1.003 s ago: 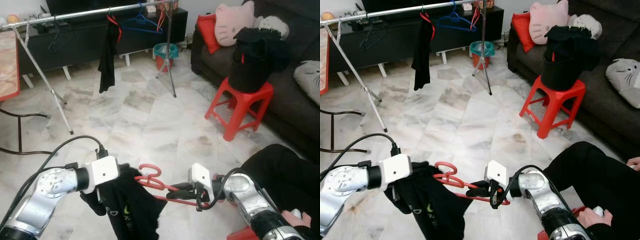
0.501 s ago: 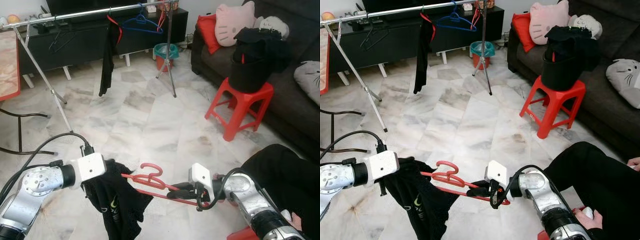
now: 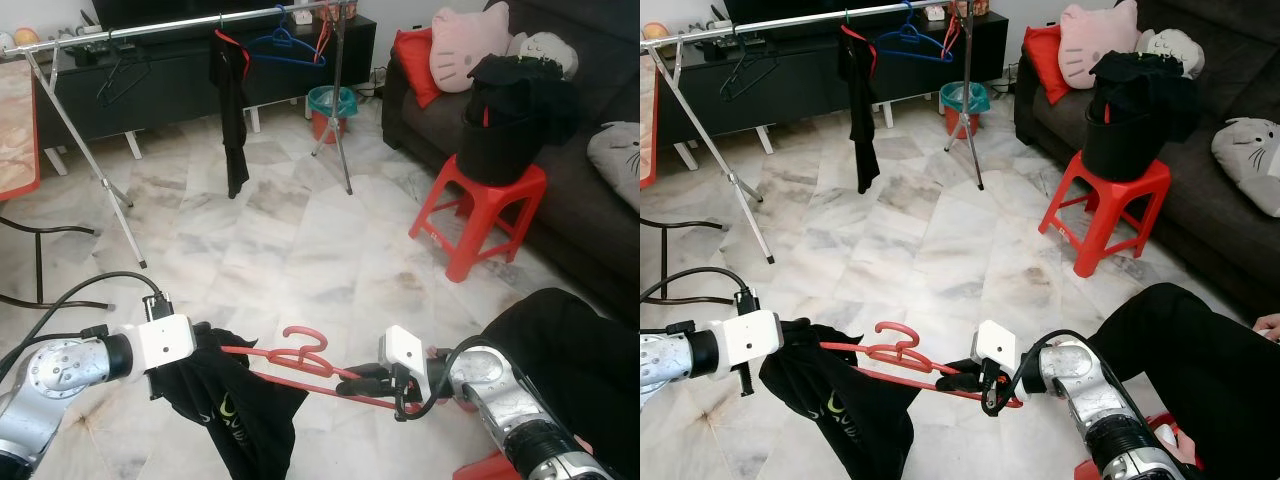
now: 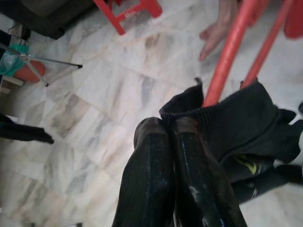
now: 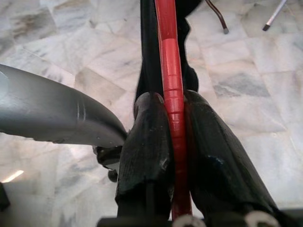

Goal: Hang hanger

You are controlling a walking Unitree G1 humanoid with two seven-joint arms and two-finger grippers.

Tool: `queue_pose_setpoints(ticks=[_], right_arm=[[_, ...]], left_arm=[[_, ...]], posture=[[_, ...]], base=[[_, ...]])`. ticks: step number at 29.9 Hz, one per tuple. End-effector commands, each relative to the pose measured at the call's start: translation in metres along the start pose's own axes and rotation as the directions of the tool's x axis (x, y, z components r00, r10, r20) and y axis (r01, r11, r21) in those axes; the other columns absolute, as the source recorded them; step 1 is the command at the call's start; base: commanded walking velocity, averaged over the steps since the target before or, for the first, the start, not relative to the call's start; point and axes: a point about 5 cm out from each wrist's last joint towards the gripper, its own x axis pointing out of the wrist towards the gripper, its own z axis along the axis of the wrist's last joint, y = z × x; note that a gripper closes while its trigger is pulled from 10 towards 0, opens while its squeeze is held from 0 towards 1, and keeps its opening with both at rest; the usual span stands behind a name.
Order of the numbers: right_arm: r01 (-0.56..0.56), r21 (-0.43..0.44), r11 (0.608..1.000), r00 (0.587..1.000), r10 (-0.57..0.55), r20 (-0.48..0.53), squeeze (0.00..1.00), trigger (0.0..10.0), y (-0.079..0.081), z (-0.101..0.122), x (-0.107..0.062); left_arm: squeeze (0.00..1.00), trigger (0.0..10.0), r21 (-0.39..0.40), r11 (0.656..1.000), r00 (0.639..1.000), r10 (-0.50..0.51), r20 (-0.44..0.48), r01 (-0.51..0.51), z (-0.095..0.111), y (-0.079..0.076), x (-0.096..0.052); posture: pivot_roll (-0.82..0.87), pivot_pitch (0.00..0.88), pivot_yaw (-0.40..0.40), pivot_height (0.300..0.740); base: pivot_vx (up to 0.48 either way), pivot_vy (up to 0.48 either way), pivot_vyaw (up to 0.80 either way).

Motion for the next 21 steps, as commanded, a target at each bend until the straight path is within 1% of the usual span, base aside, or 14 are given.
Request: queue_pose_setpoints(ticks=[1,7,8,9,11,17,21], right_arm=[[0.03,-0.019,0.999,1.0,-0.03,0.0,0.0,0.0,-0.004,0.003,-0.004],[0.005,-0.006,1.0,1.0,-0.005,-0.003,0.0,0.0,-0.001,0.0,-0.005],[-0.006,-0.004,1.0,1.0,0.006,-0.005,0.0,0.0,0.0,-0.001,-0.005],[-0.037,0.001,0.999,0.999,0.037,-0.02,0.0,0.0,0.004,-0.004,-0.006],[-0.057,0.002,0.998,0.998,0.057,-0.03,0.0,0.0,0.007,-0.007,-0.006],[-0.044,0.005,0.999,0.999,0.045,-0.017,0.0,0.0,0.007,-0.006,-0.005],[-0.021,-0.001,1.0,1.0,0.021,-0.003,0.0,0.0,0.004,-0.003,-0.005]], left_arm=[[0.0,0.0,0.025,0.999,0.999,0.03,-0.032,-0.029,-0.005,0.008,-0.009],[0.0,0.0,0.048,0.994,0.992,0.102,-0.074,-0.098,-0.014,0.014,-0.011],[0.0,0.0,0.044,0.992,0.99,0.12,-0.074,-0.117,-0.015,0.016,-0.011],[0.0,0.0,0.048,0.986,0.984,0.165,-0.072,-0.162,-0.015,0.019,-0.01],[0.0,0.0,0.055,0.978,0.976,0.205,-0.076,-0.201,-0.016,0.023,-0.01],[0.0,0.0,0.061,0.976,0.972,0.215,-0.095,-0.21,-0.021,0.022,-0.009],[0.0,0.0,0.069,0.971,0.961,0.238,-0.142,-0.23,-0.029,0.021,-0.01]], posture=[[0.07,0.063,-0.035,0.74],[0.07,0.061,-0.033,0.74],[0.07,0.061,-0.033,0.74],[0.07,0.061,-0.034,0.74],[0.07,0.06,-0.035,0.74],[0.07,0.06,-0.033,0.74],[0.07,0.059,-0.032,0.74]], base=[[0.0,0.0,0.0],[0.0,0.0,0.0],[0.0,0.0,0.0],[0.0,0.0,0.0],[0.0,0.0,0.0],[0.0,0.0,0.0],[0.0,0.0,0.0]])
